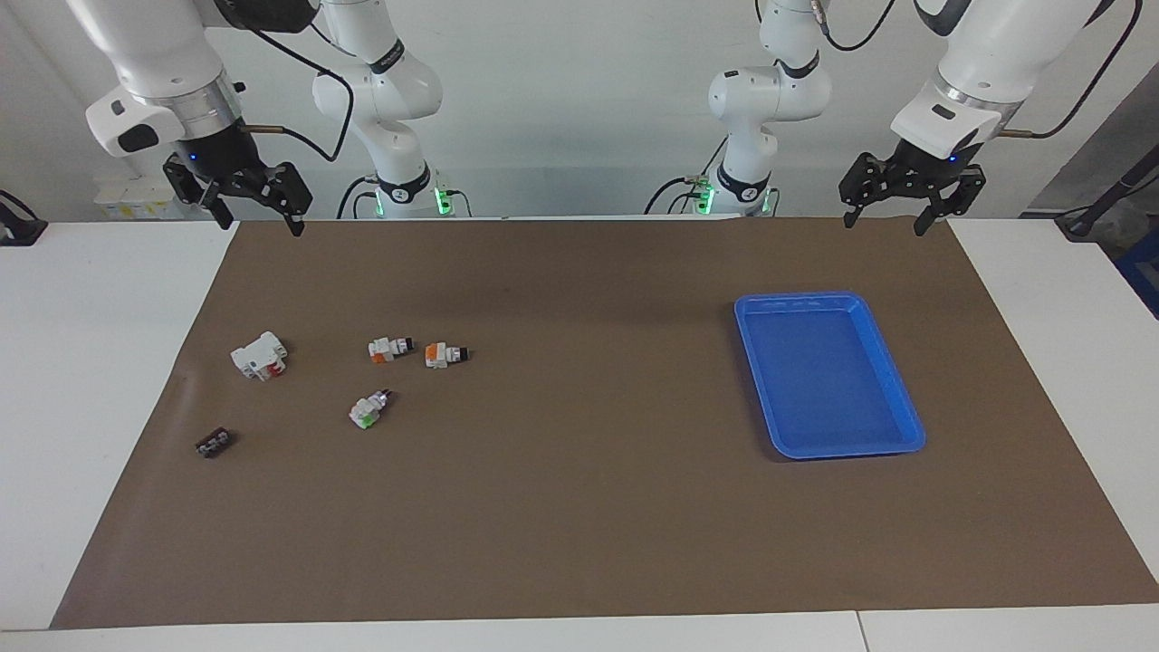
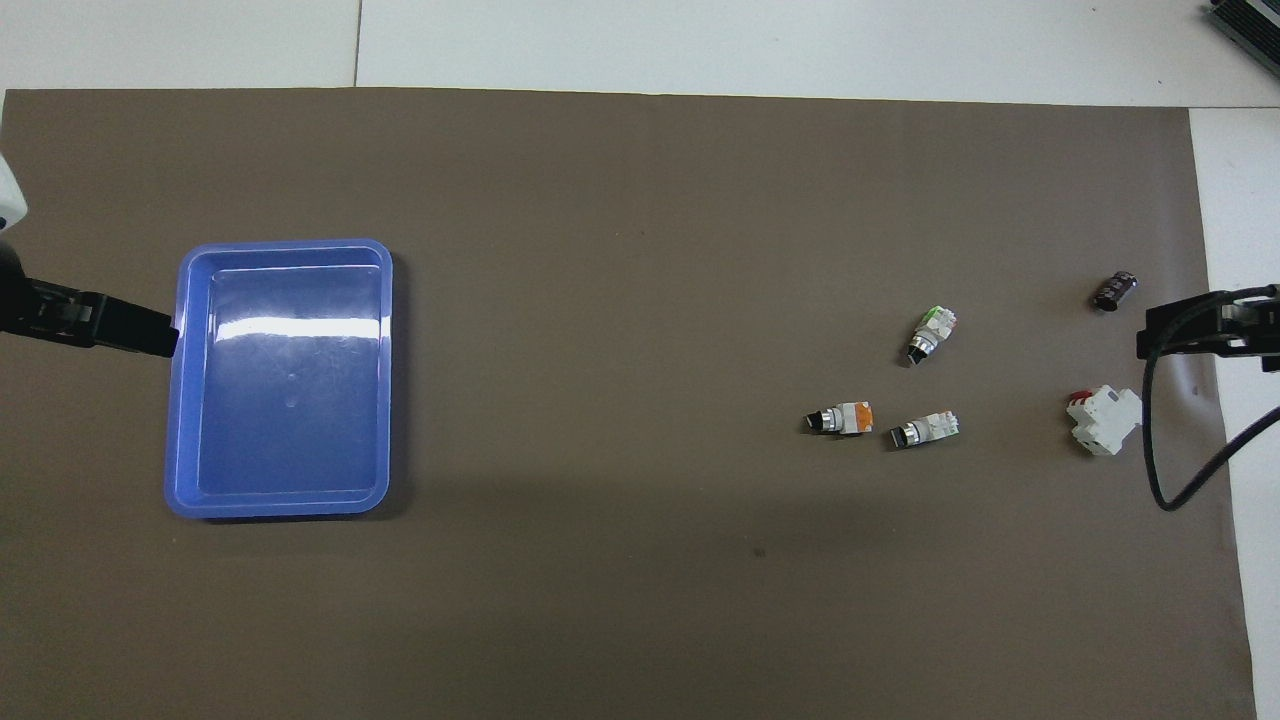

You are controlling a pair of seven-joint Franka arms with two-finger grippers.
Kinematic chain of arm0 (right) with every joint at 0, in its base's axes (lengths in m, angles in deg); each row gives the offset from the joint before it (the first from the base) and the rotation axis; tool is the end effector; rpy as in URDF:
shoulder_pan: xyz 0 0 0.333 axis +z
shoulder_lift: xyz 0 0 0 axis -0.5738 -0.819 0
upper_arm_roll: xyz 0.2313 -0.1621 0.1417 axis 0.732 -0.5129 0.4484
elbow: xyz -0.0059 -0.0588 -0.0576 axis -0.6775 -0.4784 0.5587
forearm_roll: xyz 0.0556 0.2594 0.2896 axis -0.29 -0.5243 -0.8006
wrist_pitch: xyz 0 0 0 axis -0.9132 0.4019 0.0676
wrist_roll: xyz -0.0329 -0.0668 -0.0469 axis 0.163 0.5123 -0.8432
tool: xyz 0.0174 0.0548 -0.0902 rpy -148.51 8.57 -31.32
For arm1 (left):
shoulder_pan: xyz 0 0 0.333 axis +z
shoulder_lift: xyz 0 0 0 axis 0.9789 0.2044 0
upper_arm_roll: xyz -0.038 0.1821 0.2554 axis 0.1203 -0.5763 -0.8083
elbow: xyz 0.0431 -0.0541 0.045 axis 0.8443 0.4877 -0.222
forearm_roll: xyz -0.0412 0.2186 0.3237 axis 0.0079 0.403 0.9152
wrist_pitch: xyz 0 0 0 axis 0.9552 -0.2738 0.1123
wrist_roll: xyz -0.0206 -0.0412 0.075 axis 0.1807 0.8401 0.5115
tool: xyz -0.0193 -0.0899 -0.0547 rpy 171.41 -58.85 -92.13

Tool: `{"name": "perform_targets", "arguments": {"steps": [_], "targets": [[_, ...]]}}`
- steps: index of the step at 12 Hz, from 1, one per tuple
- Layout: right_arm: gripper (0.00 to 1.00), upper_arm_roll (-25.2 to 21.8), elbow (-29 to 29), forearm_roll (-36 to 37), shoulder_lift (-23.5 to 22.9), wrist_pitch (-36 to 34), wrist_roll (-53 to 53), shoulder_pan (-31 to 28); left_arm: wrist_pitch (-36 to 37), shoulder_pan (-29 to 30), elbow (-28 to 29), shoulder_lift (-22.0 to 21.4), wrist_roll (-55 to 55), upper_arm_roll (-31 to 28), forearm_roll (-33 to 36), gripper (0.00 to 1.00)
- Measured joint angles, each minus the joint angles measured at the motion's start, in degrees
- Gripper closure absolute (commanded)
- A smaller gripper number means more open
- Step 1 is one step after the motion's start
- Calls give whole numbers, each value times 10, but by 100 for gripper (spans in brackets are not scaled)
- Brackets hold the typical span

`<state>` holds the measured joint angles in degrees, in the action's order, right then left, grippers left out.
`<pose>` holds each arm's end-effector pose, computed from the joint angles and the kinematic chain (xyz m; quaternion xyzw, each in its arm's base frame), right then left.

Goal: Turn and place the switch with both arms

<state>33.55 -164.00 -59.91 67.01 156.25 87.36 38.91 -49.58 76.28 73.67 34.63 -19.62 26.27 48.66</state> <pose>0.5296 -0.0179 0.6418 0.9976 -0.0659 -0.0050 0.0186 0.5361 -0.0591 0.6521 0.9935 -0.1137 -0.0033 0.0074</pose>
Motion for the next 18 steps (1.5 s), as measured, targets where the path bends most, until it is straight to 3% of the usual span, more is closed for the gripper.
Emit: {"name": "perform_targets", "arguments": {"steps": [18], "targets": [[0, 1, -14, 0, 1, 14, 13, 2, 0, 0, 0, 0, 0, 0, 0, 0]]}}
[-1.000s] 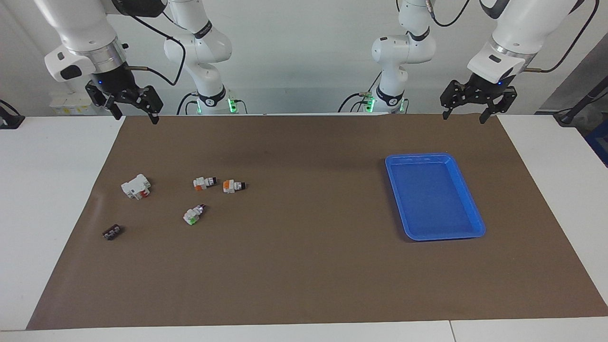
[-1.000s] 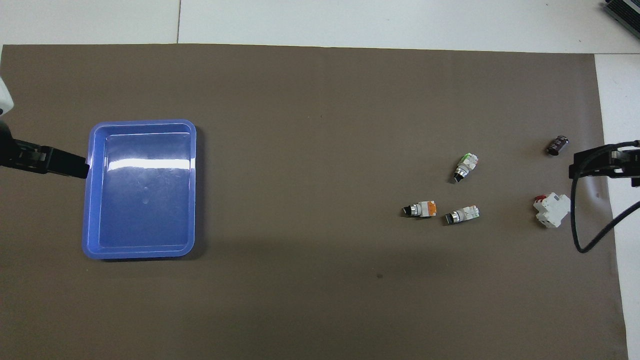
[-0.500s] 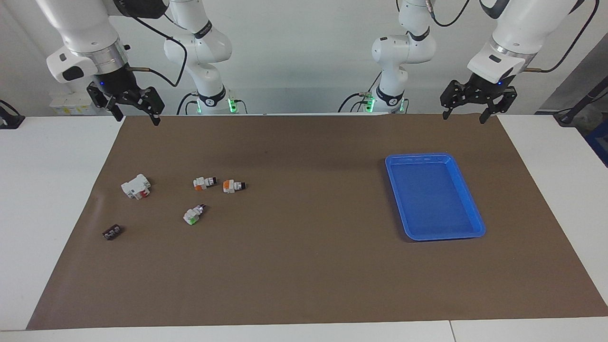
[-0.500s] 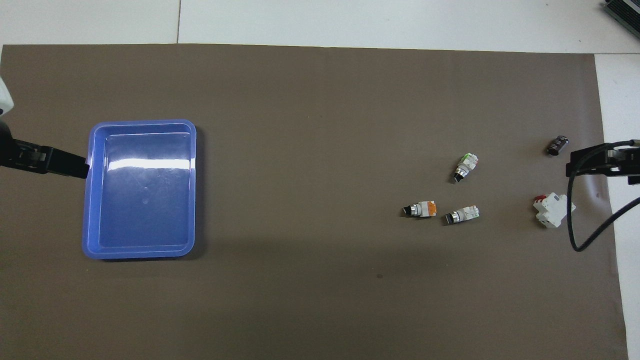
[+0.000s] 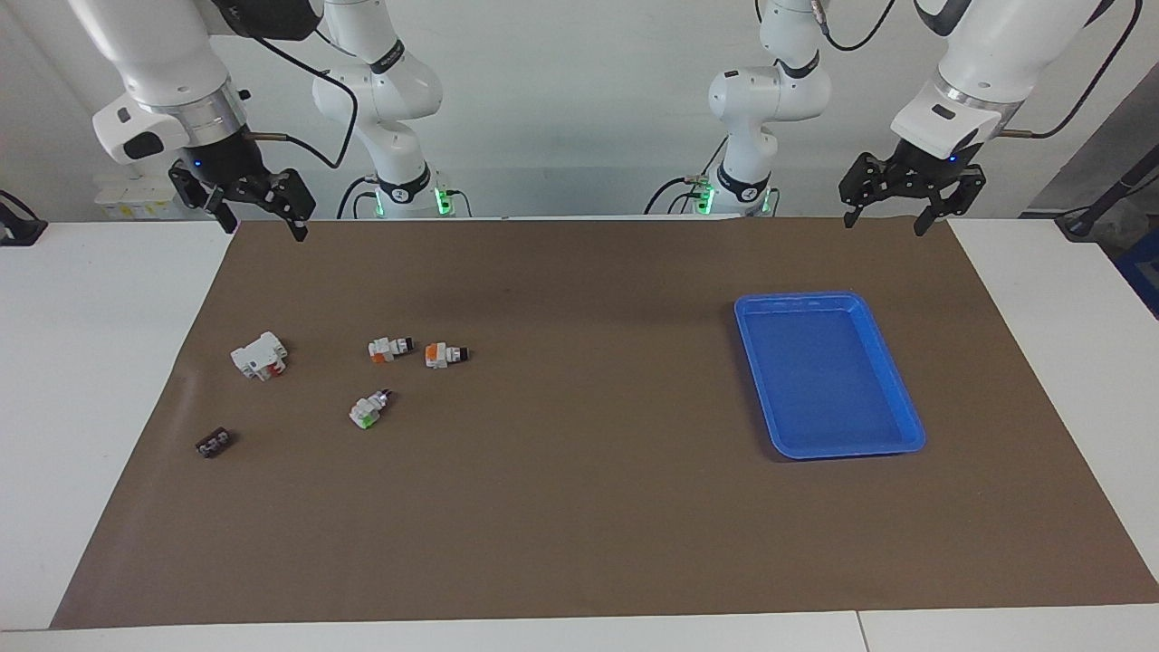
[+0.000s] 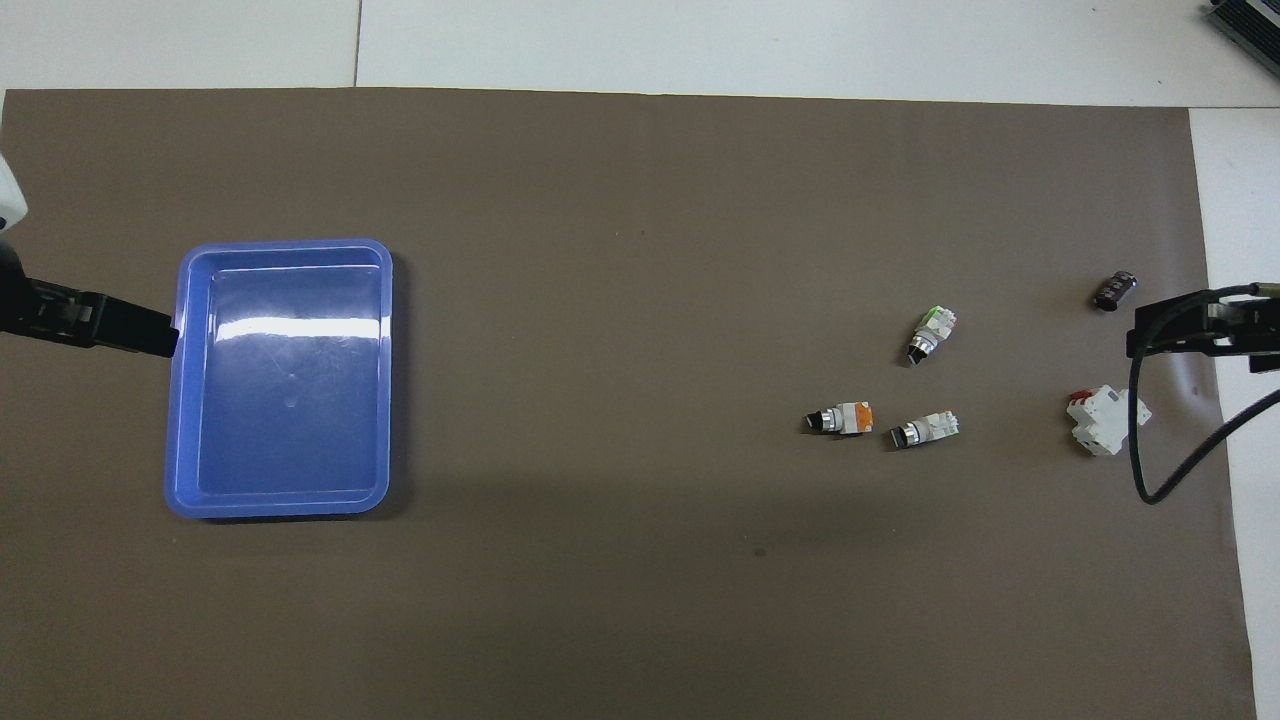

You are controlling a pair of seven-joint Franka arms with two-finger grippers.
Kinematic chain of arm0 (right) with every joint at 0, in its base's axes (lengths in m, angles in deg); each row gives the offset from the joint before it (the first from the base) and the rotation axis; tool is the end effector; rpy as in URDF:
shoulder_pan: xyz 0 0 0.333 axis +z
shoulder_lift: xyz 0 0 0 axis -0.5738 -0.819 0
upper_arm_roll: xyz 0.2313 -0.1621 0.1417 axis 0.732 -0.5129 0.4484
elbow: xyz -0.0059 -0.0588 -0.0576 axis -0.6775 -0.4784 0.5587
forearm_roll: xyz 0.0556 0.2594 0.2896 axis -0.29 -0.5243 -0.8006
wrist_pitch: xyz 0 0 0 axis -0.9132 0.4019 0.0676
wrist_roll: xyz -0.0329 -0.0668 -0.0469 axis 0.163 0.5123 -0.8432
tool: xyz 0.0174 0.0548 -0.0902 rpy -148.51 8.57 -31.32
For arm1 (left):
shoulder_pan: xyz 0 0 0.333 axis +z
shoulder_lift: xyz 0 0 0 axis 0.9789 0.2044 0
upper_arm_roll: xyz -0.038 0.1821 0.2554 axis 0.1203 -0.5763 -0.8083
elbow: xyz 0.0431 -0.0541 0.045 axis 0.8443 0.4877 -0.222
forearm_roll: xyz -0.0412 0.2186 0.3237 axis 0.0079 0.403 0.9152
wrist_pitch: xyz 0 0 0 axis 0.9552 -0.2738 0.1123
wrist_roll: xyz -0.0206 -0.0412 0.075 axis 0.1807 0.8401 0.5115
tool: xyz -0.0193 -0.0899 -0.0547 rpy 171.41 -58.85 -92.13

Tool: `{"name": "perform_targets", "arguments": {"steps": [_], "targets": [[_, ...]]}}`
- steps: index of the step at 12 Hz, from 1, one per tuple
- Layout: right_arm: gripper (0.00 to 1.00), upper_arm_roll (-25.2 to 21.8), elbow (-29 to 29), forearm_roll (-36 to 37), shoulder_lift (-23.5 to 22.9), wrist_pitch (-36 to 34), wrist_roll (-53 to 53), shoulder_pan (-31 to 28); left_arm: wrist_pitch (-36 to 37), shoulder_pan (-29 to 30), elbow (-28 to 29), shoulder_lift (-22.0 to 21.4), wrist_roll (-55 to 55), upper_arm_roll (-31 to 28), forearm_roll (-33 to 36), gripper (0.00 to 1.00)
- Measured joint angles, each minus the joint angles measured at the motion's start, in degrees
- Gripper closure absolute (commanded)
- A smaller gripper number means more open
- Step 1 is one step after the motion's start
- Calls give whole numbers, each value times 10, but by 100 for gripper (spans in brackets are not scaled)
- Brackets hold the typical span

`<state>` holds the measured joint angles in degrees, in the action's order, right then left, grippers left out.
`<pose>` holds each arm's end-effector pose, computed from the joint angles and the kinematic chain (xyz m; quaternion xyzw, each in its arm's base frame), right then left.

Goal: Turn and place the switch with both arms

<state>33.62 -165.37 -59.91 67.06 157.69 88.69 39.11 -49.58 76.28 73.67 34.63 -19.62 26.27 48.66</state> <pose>0.5317 -0.0153 0.6332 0.9970 -0.0746 -0.0037 0.0186 0.5361 -0.0591 0.6521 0.9935 -0.1137 -0.0033 0.0074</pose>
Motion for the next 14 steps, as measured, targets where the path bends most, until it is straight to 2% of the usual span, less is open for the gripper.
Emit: {"name": "perform_targets", "arguments": {"steps": [3, 5, 9, 11, 12, 14], "targets": [[0, 0, -5, 1, -2, 10, -16, 0, 0, 0, 0, 0, 0, 0, 0, 0], [0, 0, -11, 1, -15, 41, -52, 0, 0, 0, 0, 0, 0, 0, 0, 0], [0, 5, -18, 0, -84, 109, -150, 9, 0, 0, 0, 0, 0, 0, 0, 0], [0, 6, -29, -12, -99, 114, -215, 20, 0, 0, 0, 0, 0, 0, 0, 0], [0, 6, -50, -27, -96, 118, -272, 22, 0, 0, 0, 0, 0, 0, 0, 0], [0, 7, -138, -42, -79, 201, -421, 28, 0, 0, 0, 0, 0, 0, 0, 0]]}}
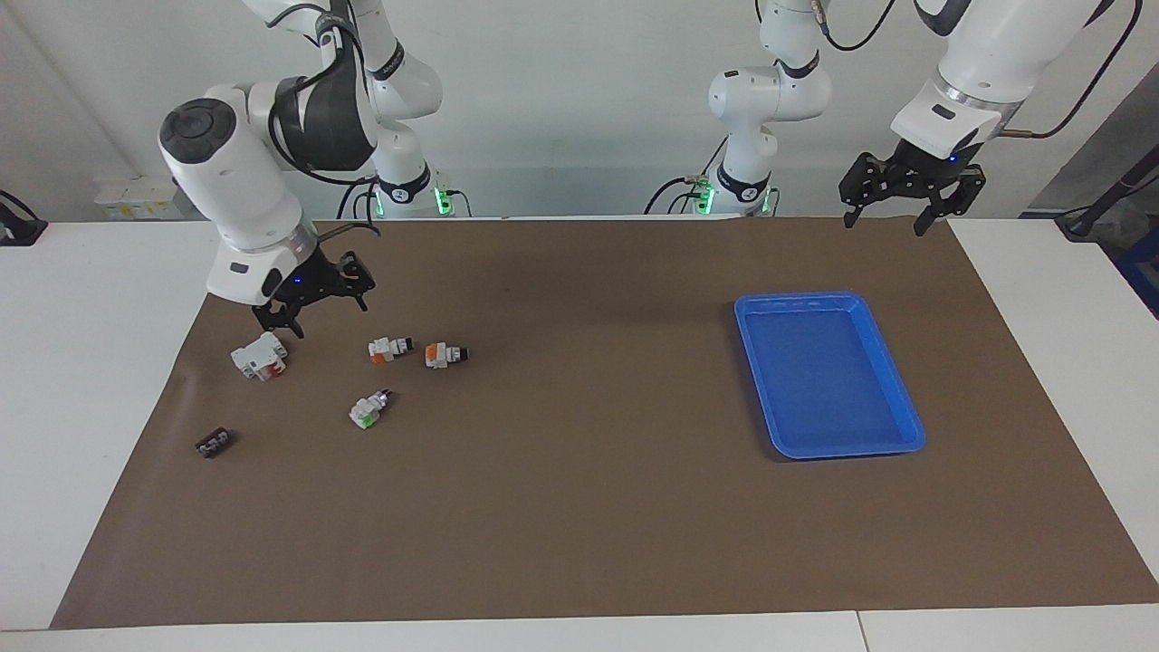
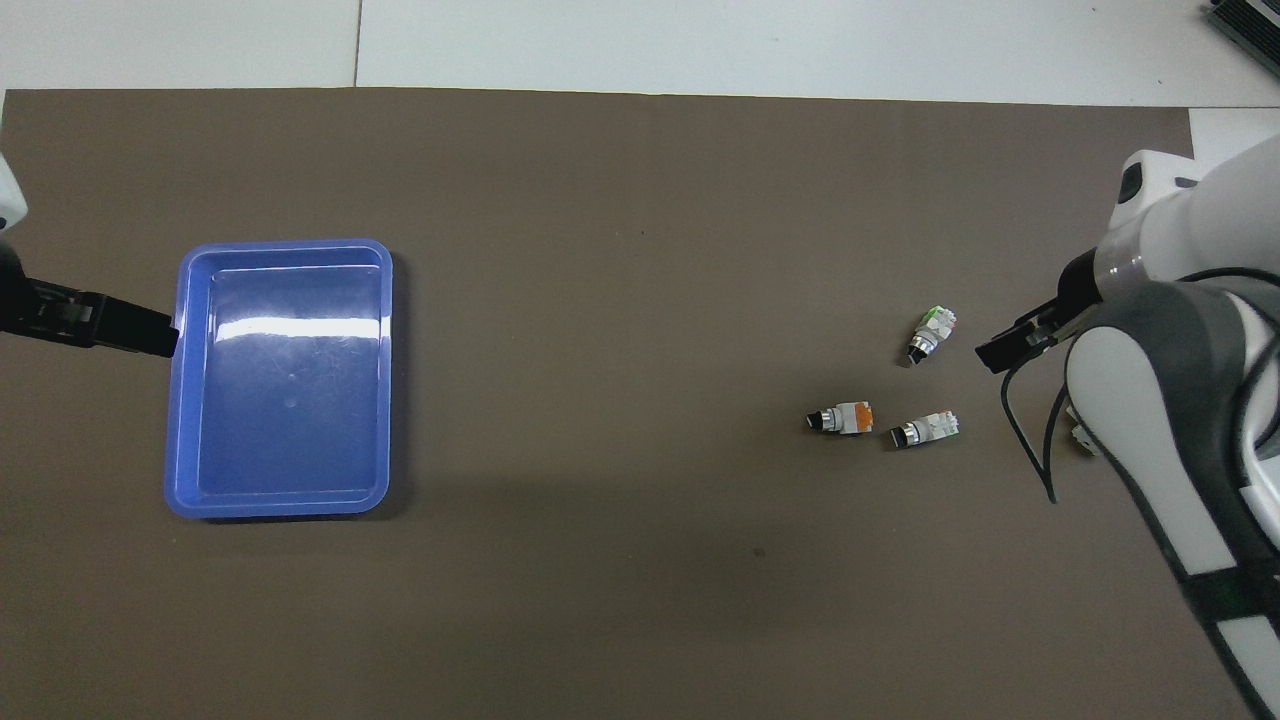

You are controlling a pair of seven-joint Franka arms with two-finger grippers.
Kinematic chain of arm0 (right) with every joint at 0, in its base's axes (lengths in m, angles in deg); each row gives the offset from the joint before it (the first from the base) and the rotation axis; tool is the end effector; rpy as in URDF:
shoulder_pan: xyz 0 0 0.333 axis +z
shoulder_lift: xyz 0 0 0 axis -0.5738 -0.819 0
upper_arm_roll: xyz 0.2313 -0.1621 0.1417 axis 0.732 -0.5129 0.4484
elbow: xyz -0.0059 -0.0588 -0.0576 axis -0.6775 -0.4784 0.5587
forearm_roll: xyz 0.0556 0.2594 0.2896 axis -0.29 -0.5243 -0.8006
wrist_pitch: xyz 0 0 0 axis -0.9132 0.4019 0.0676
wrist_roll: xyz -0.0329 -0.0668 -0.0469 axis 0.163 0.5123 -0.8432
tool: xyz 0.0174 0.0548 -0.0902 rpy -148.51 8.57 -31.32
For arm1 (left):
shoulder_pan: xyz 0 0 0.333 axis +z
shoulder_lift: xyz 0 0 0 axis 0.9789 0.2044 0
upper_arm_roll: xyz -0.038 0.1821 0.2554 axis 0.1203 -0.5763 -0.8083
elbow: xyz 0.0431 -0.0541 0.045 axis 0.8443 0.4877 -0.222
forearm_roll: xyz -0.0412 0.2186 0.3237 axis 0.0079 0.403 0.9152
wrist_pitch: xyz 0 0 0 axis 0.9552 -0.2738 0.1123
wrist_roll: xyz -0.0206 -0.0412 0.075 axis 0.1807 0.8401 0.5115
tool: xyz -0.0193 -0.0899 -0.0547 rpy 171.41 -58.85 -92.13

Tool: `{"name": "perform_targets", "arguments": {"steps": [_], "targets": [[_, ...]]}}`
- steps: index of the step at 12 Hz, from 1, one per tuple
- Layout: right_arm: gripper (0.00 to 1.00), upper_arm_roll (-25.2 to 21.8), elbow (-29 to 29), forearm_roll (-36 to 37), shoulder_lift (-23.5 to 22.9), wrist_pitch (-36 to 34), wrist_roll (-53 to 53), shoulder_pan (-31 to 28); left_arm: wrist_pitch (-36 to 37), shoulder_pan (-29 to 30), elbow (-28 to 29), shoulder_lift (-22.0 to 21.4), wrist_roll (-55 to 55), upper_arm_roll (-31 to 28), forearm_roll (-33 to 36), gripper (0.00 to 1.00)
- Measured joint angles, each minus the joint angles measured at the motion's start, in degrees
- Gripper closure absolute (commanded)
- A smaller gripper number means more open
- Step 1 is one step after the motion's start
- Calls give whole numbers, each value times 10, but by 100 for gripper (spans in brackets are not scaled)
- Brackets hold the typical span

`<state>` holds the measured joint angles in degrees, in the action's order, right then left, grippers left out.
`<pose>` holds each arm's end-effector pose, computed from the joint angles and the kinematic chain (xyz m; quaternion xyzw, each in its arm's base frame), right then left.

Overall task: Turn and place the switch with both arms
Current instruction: 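Reach the right gripper down and grasp the orange-tipped switch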

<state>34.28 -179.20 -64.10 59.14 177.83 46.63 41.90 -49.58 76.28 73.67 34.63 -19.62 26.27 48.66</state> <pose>0.5768 0.0280 0.4713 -0.9498 -0.3122 0.0146 0.0163 0.5361 -0.0591 0.6521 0.9935 -0.1137 -0.0033 0.0074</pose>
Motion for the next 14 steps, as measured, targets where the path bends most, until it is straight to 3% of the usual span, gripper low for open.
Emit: {"name": "perform_targets", "arguments": {"steps": [2, 4, 7, 12, 14], "targets": [[0, 0, -96, -2, 8, 103, -121, 23, 0, 0, 0, 0, 0, 0, 0, 0], [0, 1, -151, -2, 6, 170, -196, 58, 0, 0, 0, 0, 0, 0, 0, 0], [1, 2, -190, -2, 5, 211, -276, 101, 0, 0, 0, 0, 0, 0, 0, 0], [1, 0, -252, -2, -10, 309, -332, 105, 0, 0, 0, 0, 0, 0, 0, 0], [11, 0, -255, -2, -24, 333, -342, 105, 0, 0, 0, 0, 0, 0, 0, 0]]}}
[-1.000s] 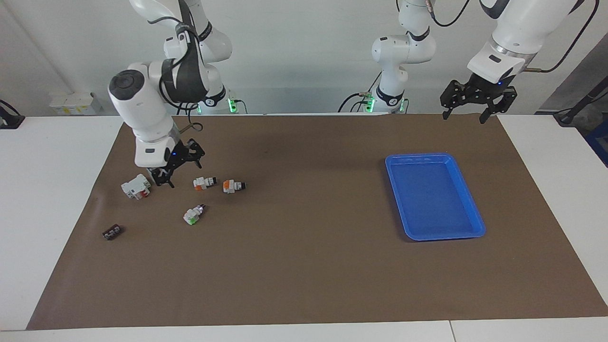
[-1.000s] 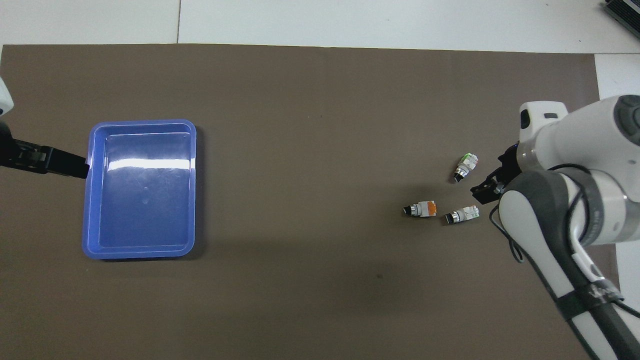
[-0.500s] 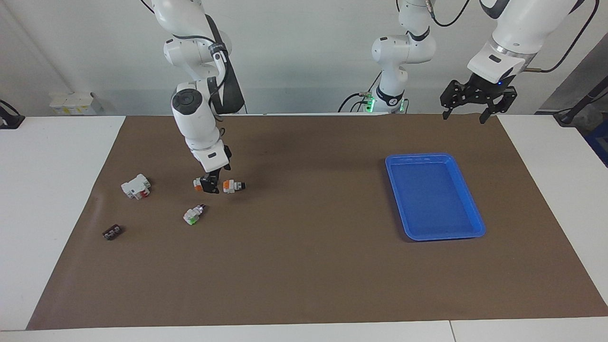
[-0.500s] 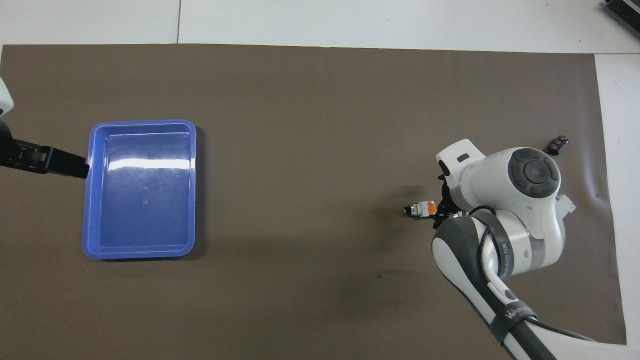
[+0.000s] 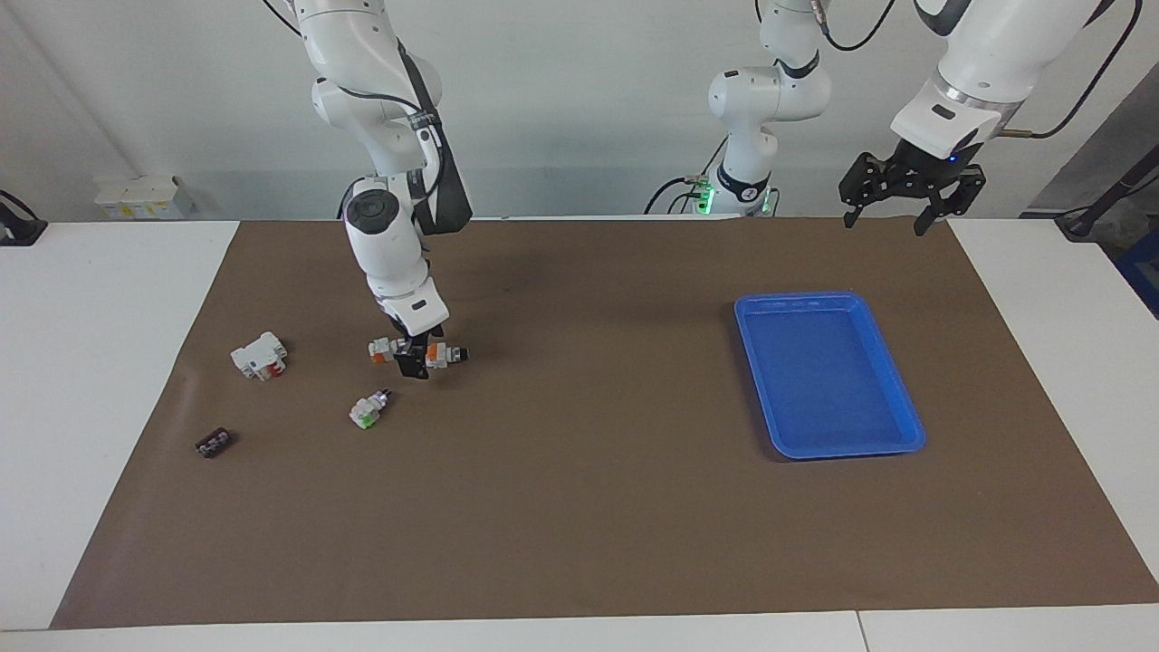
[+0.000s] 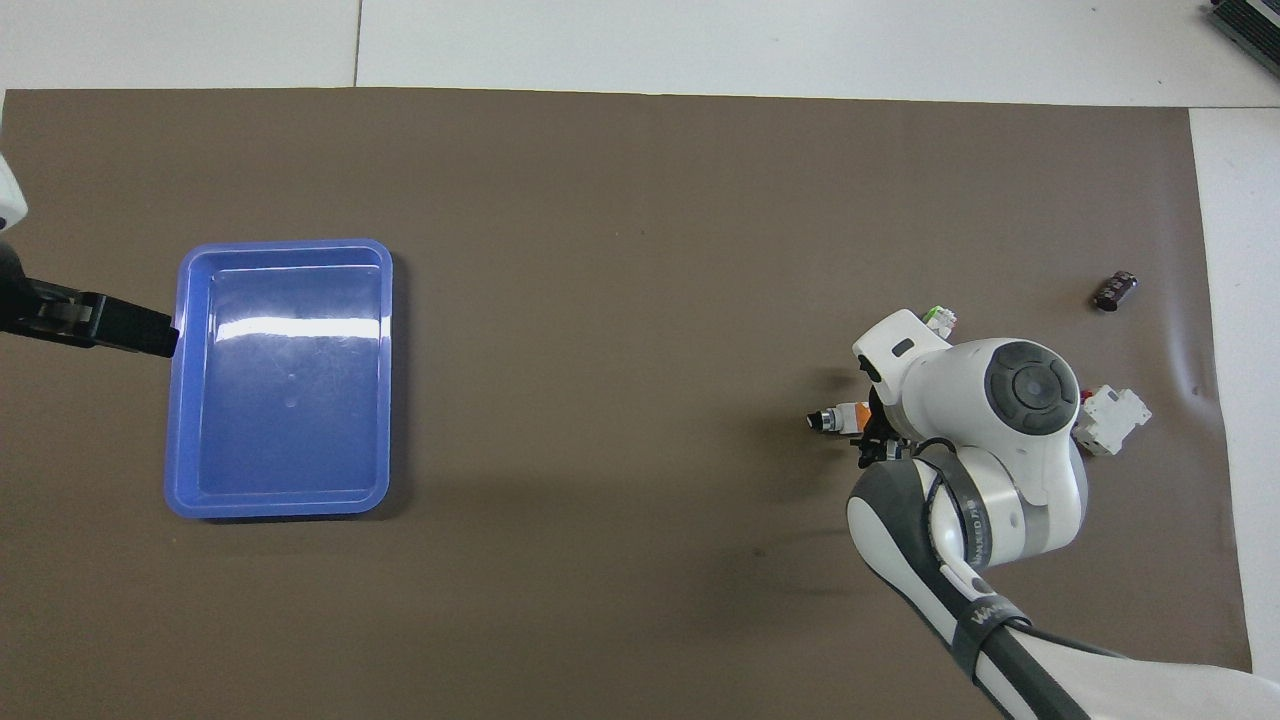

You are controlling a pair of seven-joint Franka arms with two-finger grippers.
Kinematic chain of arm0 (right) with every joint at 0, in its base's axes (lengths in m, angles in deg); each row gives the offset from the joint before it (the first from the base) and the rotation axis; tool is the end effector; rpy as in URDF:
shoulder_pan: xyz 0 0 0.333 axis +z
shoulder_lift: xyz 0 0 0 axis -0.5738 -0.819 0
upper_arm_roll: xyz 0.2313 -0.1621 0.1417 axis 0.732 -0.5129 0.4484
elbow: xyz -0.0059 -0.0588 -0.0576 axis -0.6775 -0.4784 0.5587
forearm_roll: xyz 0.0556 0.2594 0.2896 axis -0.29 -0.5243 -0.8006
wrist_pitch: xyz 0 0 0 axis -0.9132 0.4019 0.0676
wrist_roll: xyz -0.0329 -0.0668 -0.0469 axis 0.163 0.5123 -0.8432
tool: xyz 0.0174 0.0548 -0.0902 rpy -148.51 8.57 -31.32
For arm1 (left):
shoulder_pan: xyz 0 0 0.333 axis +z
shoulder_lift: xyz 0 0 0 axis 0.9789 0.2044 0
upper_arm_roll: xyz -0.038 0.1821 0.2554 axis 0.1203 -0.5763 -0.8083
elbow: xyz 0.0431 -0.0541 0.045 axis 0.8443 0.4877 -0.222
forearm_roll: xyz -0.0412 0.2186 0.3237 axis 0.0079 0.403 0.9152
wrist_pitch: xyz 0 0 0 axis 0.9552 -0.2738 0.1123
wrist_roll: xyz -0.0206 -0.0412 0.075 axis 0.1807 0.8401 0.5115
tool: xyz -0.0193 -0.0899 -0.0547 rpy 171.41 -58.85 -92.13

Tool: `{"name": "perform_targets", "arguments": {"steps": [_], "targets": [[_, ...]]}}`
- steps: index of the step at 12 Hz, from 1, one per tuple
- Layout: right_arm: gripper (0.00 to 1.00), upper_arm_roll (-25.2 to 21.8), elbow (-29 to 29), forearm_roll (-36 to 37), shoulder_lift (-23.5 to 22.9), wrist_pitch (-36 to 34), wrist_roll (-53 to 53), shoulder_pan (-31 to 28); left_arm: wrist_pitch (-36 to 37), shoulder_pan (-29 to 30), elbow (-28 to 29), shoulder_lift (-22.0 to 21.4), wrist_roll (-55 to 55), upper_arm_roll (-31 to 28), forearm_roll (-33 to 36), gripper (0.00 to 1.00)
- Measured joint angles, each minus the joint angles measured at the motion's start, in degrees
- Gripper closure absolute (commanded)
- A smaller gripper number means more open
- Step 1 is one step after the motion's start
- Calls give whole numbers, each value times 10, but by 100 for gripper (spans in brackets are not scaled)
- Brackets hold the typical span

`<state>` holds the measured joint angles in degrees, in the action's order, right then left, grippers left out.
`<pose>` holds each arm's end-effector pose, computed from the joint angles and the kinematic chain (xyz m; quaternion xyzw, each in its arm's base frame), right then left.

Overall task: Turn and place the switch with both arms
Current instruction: 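Reach the right gripper down and grasp the orange-tipped switch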

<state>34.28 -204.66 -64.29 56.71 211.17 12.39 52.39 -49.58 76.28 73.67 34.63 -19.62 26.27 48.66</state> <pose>0.5137 0.1181 0.3006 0.7643 0.6442 0.0287 0.0080 0.5361 -0.0591 0.6521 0.9935 -0.1137 -0.0033 0.0074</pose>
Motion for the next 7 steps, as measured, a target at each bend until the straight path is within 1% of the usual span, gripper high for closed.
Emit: {"name": "perform_targets", "arguments": {"steps": [1, 4, 5, 7], "targets": [[27, 0, -2, 0, -8, 9, -5, 0, 0, 0, 0, 0, 0, 0, 0, 0], [86, 0, -8, 0, -17, 28, -9, 2, 0, 0, 0, 0, 0, 0, 0, 0], [100, 1, -10, 0, -18, 32, -9, 7, 0, 0, 0, 0, 0, 0, 0, 0], [100, 1, -14, 0, -10, 29, -9, 12, 0, 0, 0, 0, 0, 0, 0, 0]]}}
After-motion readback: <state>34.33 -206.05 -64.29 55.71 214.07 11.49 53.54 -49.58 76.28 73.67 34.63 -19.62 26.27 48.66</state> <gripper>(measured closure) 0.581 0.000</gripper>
